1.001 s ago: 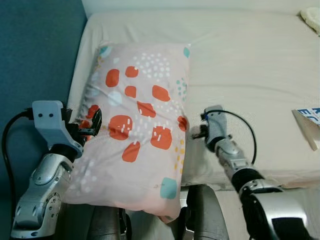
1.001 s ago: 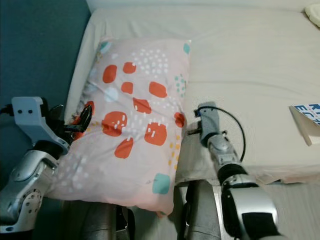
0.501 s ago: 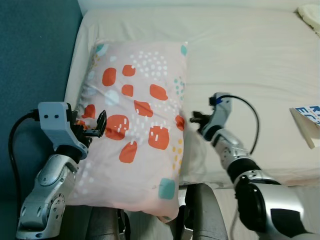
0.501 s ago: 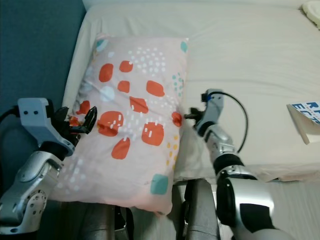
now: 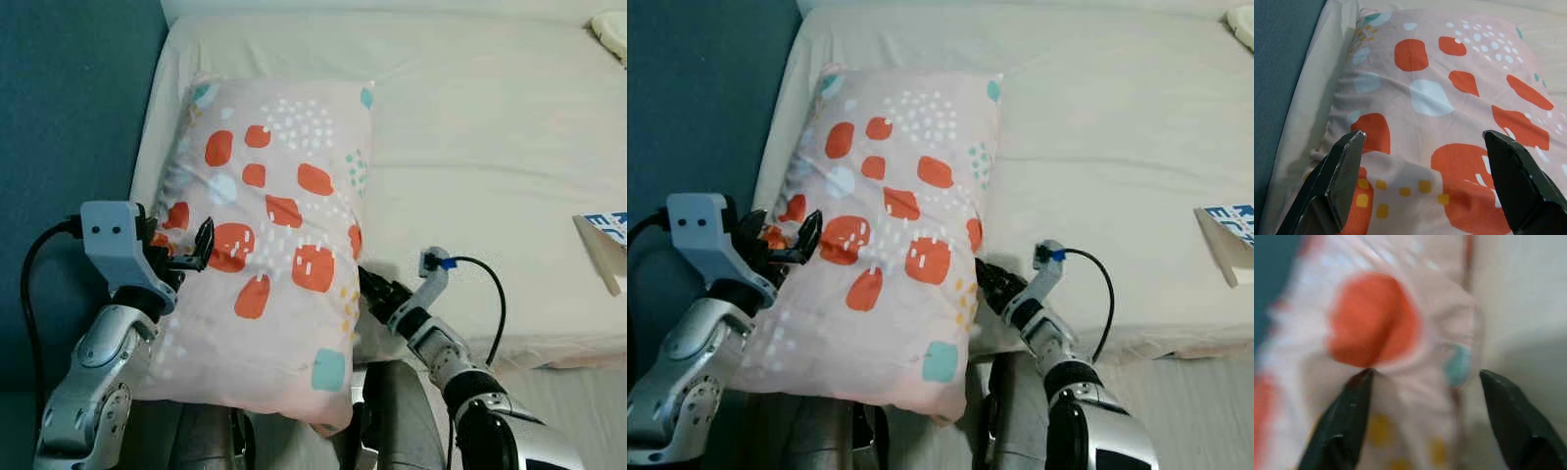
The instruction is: Clean up the room
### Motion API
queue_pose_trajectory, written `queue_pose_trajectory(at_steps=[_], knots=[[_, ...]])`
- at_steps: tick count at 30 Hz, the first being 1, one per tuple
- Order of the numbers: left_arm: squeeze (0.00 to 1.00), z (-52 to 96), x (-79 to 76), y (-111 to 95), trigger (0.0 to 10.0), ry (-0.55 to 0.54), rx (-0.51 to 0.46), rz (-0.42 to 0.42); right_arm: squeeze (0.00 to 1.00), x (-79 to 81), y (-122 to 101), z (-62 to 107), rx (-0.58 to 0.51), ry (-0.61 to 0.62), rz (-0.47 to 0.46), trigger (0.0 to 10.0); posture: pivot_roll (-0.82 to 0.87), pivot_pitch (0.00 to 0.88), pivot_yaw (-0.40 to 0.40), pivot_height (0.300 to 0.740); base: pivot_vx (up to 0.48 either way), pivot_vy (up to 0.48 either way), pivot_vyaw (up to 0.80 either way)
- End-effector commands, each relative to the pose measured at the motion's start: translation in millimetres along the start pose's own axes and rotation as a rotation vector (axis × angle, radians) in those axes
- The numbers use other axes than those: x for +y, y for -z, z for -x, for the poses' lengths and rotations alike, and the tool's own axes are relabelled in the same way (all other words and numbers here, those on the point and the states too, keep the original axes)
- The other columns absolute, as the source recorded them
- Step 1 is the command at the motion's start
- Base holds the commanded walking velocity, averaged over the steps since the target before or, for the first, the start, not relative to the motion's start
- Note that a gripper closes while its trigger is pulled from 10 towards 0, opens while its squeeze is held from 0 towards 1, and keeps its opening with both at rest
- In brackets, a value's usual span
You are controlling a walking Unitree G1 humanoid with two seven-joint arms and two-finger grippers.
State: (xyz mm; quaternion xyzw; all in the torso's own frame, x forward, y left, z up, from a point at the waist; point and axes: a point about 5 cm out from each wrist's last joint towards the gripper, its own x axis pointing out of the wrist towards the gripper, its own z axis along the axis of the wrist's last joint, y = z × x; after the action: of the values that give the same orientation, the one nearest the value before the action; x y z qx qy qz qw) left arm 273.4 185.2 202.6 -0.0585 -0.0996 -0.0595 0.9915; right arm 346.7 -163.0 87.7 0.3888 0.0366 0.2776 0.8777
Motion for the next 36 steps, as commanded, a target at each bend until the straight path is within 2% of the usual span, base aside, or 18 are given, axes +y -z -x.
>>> queue_pose_trajectory(at_steps=[1, 5, 10, 13, 14, 16, 23, 28, 29, 36], knots=[[0.0, 6.8, 0.4, 4.4, 10.0, -0.003, 0.029, 0.003, 1.0, 0.1, 0.4, 9.1, -0.066, -0.077, -0.081, 10.0, 0.26, 0.47, -0.059, 0.598, 0.0, 0.0, 0.0], [0.0, 8.1, -1.5, 5.0, 10.0, 0.004, 0.036, 0.002, 1.0, 6.1, -4.7, 10.3, -0.132, -0.167, -0.133, 10.0, 0.26, 0.476, -0.057, 0.598, 0.0, 0.0, 0.0], [0.0, 9.5, -1.5, 3.1, 10.0, 0.013, 0.04, -0.004, 1.0, 0.1, 9.1, 10.4, -0.115, -0.058, -0.185, 10.0, 0.27, 0.488, -0.05, 0.598, 0.0, 0.0, 0.0], [0.0, 10.9, -0.1, 1.4, 10.0, 0.018, 0.046, -0.01, 1.0, 4.1, 37.7, 1.2, -0.022, 0.029, -0.244, 10.0, 0.27, 0.502, -0.041, 0.598, 0.0, 0.0, 0.0], [0.0, 10.9, -0.1, 1.4, 10.0, 0.018, 0.046, -0.01, 1.0, 4.1, 37.7, 1.2, -0.022, 0.029, -0.244, 10.0, 0.27, 0.502, -0.041, 0.598, 0.0, 0.0, 0.0], [0.0, 12.9, 0.5, 0.3, 10.0, 0.021, 0.051, -0.014, 1.0, 10.8, 53.3, -6.2, 0.034, 0.059, -0.234, 10.0, 0.28, 0.512, -0.039, 0.598, 0.0, 0.0, 0.0], [0.0, 16.0, -0.7, -0.6, 10.0, 0.027, 0.061, -0.018, 1.0, 11.2, 47.4, -7.5, -0.008, 0.057, -0.271, 10.0, 0.29, 0.517, -0.037, 0.598, 0.0, 0.0, 0.0], [0.0, 15.1, -0.7, -4.2, 10.0, 0.033, 0.061, -0.022, 1.0, 33.4, 50.6, -27.0, 0.044, -0.098, -0.307, 10.0, 0.3, 0.526, -0.031, 0.598, 0.0, 0.0, 0.0], [0.0, 15.3, -1.0, -4.5, 10.0, 0.034, 0.062, -0.023, 0.0, 38.5, 50.7, -31.6, 0.056, -0.126, -0.311, 10.0, 0.31, 0.526, -0.03, 0.598, 0.0, 0.0, 0.0], [0.0, 15.9, -2.5, -5.8, 10.0, 0.039, 0.061, -0.025, 0.0, 48.2, 54.3, -43.3, 0.116, -0.123, -0.298, 10.0, 0.31, 0.53, -0.03, 0.598, 0.0, 0.0, 0.0]])
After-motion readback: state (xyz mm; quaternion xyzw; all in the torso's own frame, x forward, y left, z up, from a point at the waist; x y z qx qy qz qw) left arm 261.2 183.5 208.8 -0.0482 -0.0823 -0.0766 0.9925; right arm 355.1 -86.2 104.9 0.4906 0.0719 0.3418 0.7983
